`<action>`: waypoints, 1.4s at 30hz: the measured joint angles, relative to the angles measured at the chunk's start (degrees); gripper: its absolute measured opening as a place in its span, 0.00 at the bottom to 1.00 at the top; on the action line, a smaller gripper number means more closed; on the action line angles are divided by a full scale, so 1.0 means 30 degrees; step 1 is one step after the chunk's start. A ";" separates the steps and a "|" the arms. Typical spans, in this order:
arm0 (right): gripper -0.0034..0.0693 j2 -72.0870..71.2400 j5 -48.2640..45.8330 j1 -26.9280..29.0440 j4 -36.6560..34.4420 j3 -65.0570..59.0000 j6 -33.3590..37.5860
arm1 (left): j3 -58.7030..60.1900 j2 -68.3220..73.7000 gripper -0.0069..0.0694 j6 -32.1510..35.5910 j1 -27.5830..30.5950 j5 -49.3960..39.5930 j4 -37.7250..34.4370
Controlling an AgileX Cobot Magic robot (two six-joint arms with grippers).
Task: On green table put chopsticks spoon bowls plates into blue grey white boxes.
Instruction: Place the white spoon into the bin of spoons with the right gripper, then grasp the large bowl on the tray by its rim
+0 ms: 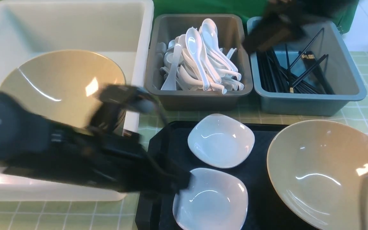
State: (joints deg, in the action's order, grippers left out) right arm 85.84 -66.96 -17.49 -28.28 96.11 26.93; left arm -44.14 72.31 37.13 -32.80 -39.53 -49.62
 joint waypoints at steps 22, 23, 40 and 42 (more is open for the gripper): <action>0.83 -1.7540 0.0656 0.0057 0.8198 -1.2272 -0.6872 | -1.4643 1.4133 0.78 -0.7943 -0.2461 -0.2127 0.3220; 0.83 -1.7523 0.0656 0.0035 0.8218 -1.2272 -0.6957 | -1.5087 1.4641 0.78 -0.8279 -0.2461 -0.2225 0.3540; 0.83 -1.7523 0.0774 -0.0060 0.8238 -1.2272 -0.7102 | -1.6955 1.7808 0.16 -0.4561 -0.2556 -0.3639 0.0237; 0.83 -1.7523 0.0919 -0.0060 0.8238 -1.2272 -0.7018 | -1.7272 1.7788 0.12 -0.4515 -0.2527 -0.3965 0.0351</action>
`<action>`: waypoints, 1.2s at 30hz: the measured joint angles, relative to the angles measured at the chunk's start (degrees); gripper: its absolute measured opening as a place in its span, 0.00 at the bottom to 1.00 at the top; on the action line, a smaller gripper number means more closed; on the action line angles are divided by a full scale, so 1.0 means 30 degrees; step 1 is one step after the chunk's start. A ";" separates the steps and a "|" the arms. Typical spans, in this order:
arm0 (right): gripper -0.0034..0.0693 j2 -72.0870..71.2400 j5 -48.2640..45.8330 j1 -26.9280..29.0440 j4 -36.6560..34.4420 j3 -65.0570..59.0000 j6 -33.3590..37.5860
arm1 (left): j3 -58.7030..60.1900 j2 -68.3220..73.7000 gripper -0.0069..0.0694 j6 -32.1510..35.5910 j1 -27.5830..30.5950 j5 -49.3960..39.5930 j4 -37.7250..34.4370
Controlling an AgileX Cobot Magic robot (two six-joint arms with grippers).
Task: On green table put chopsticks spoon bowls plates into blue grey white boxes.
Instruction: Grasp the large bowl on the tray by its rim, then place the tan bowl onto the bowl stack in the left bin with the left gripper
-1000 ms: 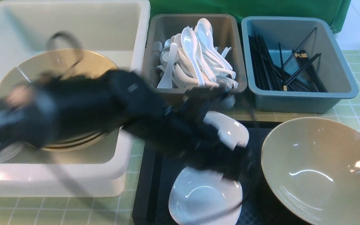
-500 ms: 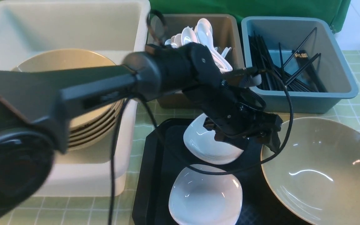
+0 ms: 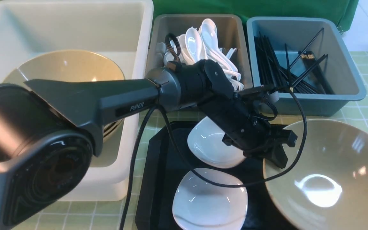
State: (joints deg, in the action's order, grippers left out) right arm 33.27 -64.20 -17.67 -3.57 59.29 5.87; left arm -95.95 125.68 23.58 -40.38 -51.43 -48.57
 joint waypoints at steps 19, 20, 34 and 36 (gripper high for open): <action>0.24 0.5507 0.2457 0.0000 -0.6490 0.0000 0.7471 | 0.0807 -1.1524 0.11 -0.0241 0.8839 -0.6201 0.1893; 0.16 0.6100 0.2714 0.0000 -0.7095 0.0000 0.7849 | 0.1834 -1.2992 0.11 -0.0241 1.0379 -0.6397 0.2067; 0.08 0.7826 0.2822 -0.0022 -1.1954 0.0000 1.1606 | 1.2219 -1.7752 0.11 -0.0225 2.3968 -0.1788 0.1582; 0.08 0.7826 0.2277 -0.0022 -1.1974 0.0000 1.1663 | 1.2279 -1.6849 0.11 -0.0225 2.3968 -0.1097 0.0815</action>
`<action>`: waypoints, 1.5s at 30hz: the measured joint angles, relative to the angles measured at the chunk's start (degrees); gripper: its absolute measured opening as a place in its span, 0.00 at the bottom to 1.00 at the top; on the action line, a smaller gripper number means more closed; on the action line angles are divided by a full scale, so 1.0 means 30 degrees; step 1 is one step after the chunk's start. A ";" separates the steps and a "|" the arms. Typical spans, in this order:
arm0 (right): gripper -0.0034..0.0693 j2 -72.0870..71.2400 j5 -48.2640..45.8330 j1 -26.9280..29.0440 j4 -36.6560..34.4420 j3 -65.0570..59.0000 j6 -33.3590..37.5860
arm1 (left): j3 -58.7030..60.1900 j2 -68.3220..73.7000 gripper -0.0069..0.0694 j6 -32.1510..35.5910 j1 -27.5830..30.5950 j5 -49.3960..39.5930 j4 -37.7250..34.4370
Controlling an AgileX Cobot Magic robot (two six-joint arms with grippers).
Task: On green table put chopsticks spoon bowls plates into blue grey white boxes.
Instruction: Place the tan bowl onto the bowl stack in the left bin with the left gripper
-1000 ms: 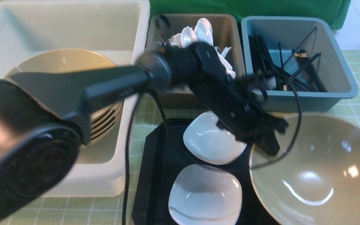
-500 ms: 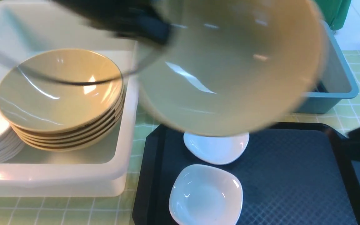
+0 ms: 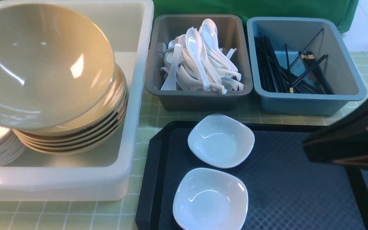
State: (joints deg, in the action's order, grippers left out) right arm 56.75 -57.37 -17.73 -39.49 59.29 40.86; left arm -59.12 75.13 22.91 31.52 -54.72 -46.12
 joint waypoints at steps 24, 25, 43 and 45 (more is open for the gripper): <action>0.12 0.0000 -0.0483 0.0000 -0.0062 0.0000 0.0063 | -0.0267 0.3427 0.54 -0.2597 -0.2345 0.1016 0.2193; 0.12 0.0000 -0.0464 0.0000 -0.0062 0.0000 0.0073 | -0.0267 0.3427 0.55 -0.2585 -0.2345 0.1013 0.2193; 0.34 0.5858 0.3101 0.0000 0.1013 0.0000 -0.4620 | -0.4704 0.3427 0.94 -0.3127 -0.3504 -0.3077 0.6646; 0.40 0.6809 0.3461 0.0000 0.1267 0.0000 -0.4988 | -0.4704 0.3427 0.94 -0.3663 -0.3985 -0.2877 0.7741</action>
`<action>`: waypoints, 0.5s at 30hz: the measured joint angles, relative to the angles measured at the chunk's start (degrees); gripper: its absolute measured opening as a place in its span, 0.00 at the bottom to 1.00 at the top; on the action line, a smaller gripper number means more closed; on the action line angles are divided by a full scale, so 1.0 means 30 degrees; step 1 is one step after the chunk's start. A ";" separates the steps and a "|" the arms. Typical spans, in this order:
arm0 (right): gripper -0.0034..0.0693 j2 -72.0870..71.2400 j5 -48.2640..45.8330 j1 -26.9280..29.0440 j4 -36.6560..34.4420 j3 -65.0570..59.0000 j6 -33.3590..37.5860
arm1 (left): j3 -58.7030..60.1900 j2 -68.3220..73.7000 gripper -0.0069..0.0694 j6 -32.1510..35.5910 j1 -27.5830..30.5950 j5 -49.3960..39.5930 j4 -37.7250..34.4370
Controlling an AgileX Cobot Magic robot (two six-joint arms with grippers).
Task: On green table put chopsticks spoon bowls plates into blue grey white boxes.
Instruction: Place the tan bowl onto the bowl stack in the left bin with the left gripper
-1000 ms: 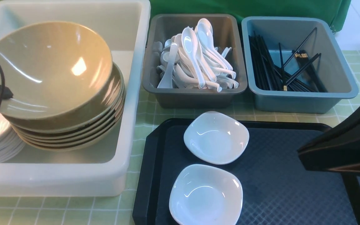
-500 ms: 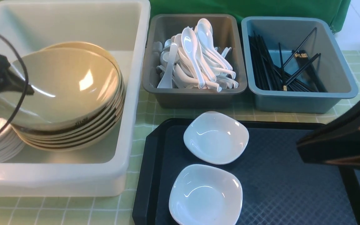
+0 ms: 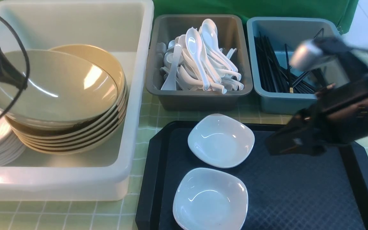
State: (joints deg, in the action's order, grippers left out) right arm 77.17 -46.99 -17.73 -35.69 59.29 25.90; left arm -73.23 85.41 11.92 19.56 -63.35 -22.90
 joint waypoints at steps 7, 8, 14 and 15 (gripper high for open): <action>0.60 0.2791 0.1272 0.0000 0.0102 0.0000 -0.0616 | -0.0016 0.0281 0.94 -0.2129 -0.2931 0.1716 0.4221; 0.60 0.2929 0.1328 0.0000 0.0102 0.0000 -0.0616 | -0.0016 0.0481 0.94 -0.2497 -0.3323 0.1808 0.4650; 0.63 0.3197 0.1478 0.0000 0.0079 0.0000 -0.0563 | -0.0016 0.1567 0.94 -0.5329 -0.4082 0.1813 0.7966; 0.63 0.3197 0.1510 0.0000 0.0079 0.0000 -0.0527 | -0.0016 0.1567 0.94 -0.5695 -0.4082 0.1791 0.8314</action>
State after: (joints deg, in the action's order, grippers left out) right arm 86.76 -42.46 -17.73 -35.45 59.29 24.32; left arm -73.28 90.11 -5.17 7.32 -57.98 2.04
